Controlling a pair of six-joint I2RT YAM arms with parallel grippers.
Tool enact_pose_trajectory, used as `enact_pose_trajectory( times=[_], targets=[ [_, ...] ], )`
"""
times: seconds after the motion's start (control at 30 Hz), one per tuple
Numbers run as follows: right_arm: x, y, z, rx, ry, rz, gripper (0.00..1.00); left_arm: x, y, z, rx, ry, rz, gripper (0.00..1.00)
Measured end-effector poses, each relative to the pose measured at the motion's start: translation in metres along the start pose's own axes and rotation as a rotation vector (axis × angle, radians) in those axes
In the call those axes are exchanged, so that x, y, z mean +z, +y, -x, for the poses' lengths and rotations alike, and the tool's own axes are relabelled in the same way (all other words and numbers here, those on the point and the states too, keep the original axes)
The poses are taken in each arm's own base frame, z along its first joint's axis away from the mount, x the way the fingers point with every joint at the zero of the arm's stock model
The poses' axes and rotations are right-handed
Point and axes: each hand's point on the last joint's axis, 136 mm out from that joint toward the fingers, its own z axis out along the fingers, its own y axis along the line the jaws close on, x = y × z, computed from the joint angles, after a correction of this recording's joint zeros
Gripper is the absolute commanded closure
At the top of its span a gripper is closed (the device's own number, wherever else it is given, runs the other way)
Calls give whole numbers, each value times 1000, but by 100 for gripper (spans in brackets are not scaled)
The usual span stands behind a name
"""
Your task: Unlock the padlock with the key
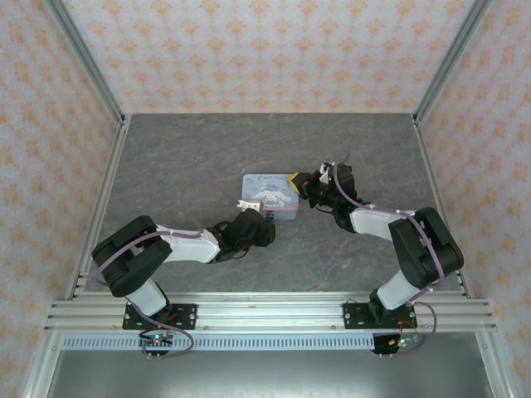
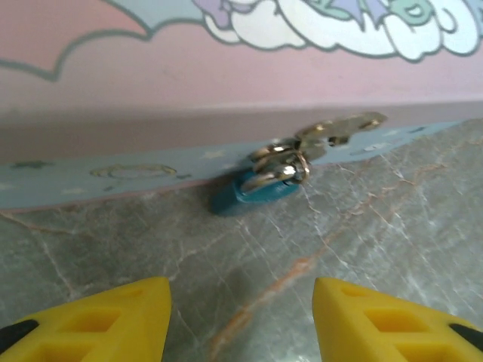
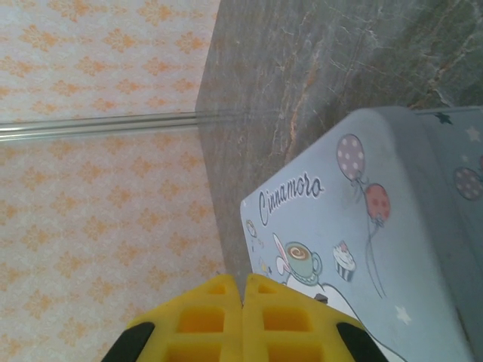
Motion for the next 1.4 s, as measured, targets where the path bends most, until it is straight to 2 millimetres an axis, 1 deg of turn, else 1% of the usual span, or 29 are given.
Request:
enact_pose_trajectory(
  times=[0.13,0.33,0.47,0.6,0.8,0.97,1.4],
  targets=[
    [8,0,4,12,1,2,100,8,3,10,9,-35,18,49],
    [21,-4,9,23,3,-3,100,24,12,32,-15,-78,34,50],
    [30,-8,12,27,7,-10,100,35,13,44,-28,-94,24,50],
    [35,-13,13,32,12,-18,100,45,9,46,-26,-94,2,50],
    [38,-15,14,37,11,-14,100,53,1,52,-12,-107,-26,51],
    [39,-15,14,34,10,-8,100,58,-3,55,-2,-114,-33,52],
    [42,-16,15,29,8,4,100,72,-16,65,27,-126,-71,53]
  ],
)
